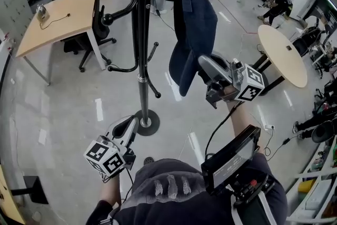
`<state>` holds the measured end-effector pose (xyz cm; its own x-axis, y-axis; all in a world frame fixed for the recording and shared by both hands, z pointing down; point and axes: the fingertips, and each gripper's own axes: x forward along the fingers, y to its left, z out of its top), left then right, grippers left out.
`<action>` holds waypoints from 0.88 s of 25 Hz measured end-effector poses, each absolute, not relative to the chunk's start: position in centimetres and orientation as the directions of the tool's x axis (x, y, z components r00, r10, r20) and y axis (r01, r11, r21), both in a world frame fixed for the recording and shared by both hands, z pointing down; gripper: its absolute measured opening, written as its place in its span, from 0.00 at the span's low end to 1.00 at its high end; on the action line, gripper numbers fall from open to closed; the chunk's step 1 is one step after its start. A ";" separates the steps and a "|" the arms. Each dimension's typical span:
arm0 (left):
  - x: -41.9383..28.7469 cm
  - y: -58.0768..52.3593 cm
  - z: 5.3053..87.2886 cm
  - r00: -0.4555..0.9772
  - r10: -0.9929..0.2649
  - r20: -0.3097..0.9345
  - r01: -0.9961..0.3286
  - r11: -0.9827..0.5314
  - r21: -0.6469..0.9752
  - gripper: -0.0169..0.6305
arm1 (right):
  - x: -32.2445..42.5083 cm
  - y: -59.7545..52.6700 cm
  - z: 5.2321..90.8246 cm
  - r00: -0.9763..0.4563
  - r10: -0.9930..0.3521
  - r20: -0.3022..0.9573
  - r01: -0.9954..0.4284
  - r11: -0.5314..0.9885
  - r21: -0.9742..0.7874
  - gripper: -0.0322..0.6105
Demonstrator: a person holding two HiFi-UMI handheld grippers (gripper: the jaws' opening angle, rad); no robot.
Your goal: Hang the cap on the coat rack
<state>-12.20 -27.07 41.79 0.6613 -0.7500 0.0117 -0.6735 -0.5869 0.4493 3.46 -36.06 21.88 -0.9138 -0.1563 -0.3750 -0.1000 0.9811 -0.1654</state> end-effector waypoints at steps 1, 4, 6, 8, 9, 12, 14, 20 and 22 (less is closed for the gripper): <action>-12.2 -27.1 41.9 0.662 -0.750 0.013 -0.674 -0.586 0.450 0.04 | 3.9 -36.0 21.8 -0.907 -0.150 -0.394 -0.082 0.980 -0.184 0.10; -12.7 -27.5 41.9 0.669 -0.744 0.011 -0.669 -0.595 0.445 0.04 | 4.6 -36.1 21.5 -0.877 -0.116 -0.466 -0.004 0.972 -0.234 0.10; -12.9 -27.8 41.9 0.671 -0.741 0.008 -0.666 -0.598 0.447 0.04 | 4.8 -36.1 21.1 -0.855 -0.092 -0.510 0.049 0.965 -0.256 0.10; -13.1 -28.0 42.0 0.672 -0.741 0.006 -0.663 -0.598 0.450 0.04 | 4.7 -36.1 21.0 -0.840 -0.072 -0.538 0.091 0.958 -0.271 0.10; -13.3 -28.0 42.1 0.672 -0.741 0.004 -0.662 -0.598 0.452 0.04 | 4.6 -36.0 21.1 -0.837 -0.062 -0.544 0.109 0.955 -0.277 0.10; -13.2 -27.9 42.5 0.674 -0.739 -0.001 -0.657 -0.600 0.456 0.04 | 4.2 -35.4 21.4 -0.850 -0.032 -0.526 0.134 0.952 -0.276 0.10; -13.2 -27.9 42.6 0.673 -0.740 0.000 -0.657 -0.598 0.459 0.04 | 3.6 -35.0 21.5 -0.866 -0.024 -0.500 0.121 0.959 -0.257 0.10; -13.5 -28.1 42.5 0.670 -0.743 0.012 -0.663 -0.591 0.459 0.04 | 0.0 -33.1 21.9 -0.921 0.030 -0.388 0.106 0.979 -0.175 0.10; -13.3 -28.2 42.5 0.669 -0.743 0.013 -0.666 -0.591 0.455 0.04 | -0.5 -32.9 22.1 -0.929 0.045 -0.368 0.114 0.979 -0.168 0.10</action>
<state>-13.33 -28.22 42.52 0.6687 -0.7434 0.0129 -0.6660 -0.5912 0.4549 -0.53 -32.91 22.11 -0.9289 0.0455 -0.3675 0.1143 0.9792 -0.1677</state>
